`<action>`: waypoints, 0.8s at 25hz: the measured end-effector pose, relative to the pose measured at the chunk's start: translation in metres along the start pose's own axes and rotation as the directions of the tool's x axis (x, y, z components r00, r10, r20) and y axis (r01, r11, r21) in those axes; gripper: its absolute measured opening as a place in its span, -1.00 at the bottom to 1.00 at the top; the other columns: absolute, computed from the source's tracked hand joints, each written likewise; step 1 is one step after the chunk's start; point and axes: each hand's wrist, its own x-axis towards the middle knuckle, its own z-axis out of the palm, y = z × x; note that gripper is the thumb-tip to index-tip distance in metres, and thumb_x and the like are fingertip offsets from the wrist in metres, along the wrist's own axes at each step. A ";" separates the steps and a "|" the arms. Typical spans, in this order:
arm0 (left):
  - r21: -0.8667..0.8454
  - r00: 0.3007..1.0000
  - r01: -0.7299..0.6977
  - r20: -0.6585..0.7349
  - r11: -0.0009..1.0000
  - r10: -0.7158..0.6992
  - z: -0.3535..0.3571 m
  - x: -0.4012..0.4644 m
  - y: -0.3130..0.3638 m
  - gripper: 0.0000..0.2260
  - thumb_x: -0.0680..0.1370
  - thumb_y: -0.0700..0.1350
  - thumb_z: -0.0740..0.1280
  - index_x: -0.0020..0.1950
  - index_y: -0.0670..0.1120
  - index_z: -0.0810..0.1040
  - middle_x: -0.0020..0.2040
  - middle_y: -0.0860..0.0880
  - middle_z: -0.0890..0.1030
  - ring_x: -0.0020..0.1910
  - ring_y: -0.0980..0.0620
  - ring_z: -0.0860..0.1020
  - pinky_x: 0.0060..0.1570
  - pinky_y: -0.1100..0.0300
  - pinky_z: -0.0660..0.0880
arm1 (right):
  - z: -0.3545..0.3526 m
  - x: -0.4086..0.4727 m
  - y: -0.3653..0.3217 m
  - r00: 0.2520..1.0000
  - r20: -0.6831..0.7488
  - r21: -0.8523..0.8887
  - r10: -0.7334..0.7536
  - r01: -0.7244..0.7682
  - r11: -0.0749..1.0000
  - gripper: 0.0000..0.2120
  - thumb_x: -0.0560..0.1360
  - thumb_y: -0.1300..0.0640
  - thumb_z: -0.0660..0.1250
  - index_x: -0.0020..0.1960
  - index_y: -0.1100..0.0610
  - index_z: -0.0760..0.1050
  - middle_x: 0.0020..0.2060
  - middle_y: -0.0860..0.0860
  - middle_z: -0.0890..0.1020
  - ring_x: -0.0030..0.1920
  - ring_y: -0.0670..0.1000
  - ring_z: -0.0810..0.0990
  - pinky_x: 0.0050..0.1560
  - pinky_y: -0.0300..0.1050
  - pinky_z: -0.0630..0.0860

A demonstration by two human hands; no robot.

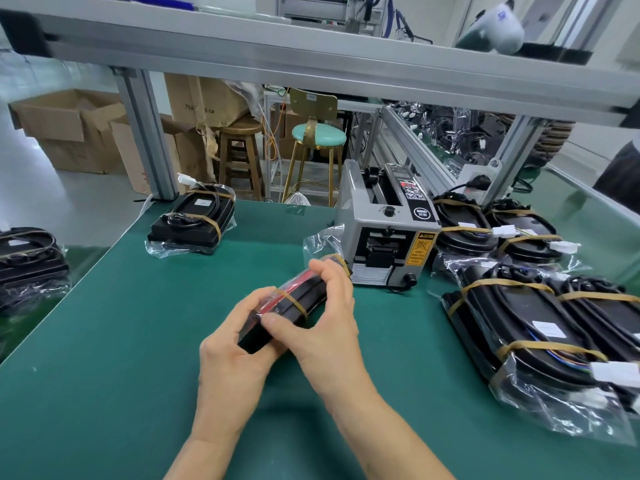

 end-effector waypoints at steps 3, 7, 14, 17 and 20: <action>-0.012 1.000 -0.018 0.026 1.000 0.018 -0.002 0.000 0.001 -0.44 0.31 -0.40 0.50 0.04 0.24 0.59 0.02 0.17 0.67 0.03 0.22 0.60 0.02 0.48 0.43 | -0.014 0.012 -0.003 0.999 0.016 -0.125 0.030 -0.028 0.992 -0.22 0.07 -0.23 0.46 0.22 -0.35 0.19 0.32 -0.41 0.15 0.36 -0.30 0.16 0.46 0.05 0.07; -0.111 0.999 0.041 0.033 0.993 -0.037 -0.030 0.005 -0.002 -0.49 0.18 -0.25 0.52 0.05 0.16 0.63 0.04 0.12 0.67 0.05 0.18 0.62 0.08 0.43 0.46 | -0.056 0.034 0.008 1.000 -0.022 -0.118 -0.010 0.007 0.993 -0.41 0.31 -0.01 0.55 0.25 -0.20 0.37 0.33 -0.26 0.34 0.34 -0.27 0.29 0.46 0.04 0.16; 0.101 0.983 0.033 0.176 0.994 -0.050 -0.052 0.014 0.011 -0.47 0.30 -0.15 0.57 0.19 0.19 0.54 0.25 0.13 0.57 0.30 0.11 0.46 0.35 0.15 0.35 | -0.073 0.058 0.032 0.915 0.393 -0.014 -0.089 0.103 0.995 -0.72 0.56 0.20 0.30 0.12 -0.16 0.58 0.14 -0.29 0.59 0.19 -0.31 0.49 0.23 -0.41 0.31; 0.562 0.927 -0.374 0.247 0.738 0.282 -0.030 0.020 0.035 -0.44 0.33 0.11 0.34 0.32 0.04 0.45 0.39 0.09 0.40 0.42 0.04 0.29 0.40 -0.04 0.15 | -0.073 0.064 0.042 0.935 0.355 0.098 -0.019 -0.017 0.995 -0.73 0.58 0.19 0.28 0.08 -0.17 0.59 0.11 -0.17 0.65 0.14 -0.22 0.55 0.18 -0.39 0.40; 0.632 0.854 -0.510 0.449 0.583 0.261 0.004 0.029 0.051 -0.59 0.47 0.13 0.22 0.25 0.01 0.53 0.23 0.08 0.55 0.25 -0.04 0.50 0.26 0.05 0.26 | -0.083 0.067 0.047 0.923 0.386 0.204 -0.006 -0.079 0.976 -0.73 0.59 0.25 0.25 0.08 -0.05 0.62 0.07 -0.10 0.68 0.13 -0.17 0.58 0.18 -0.36 0.42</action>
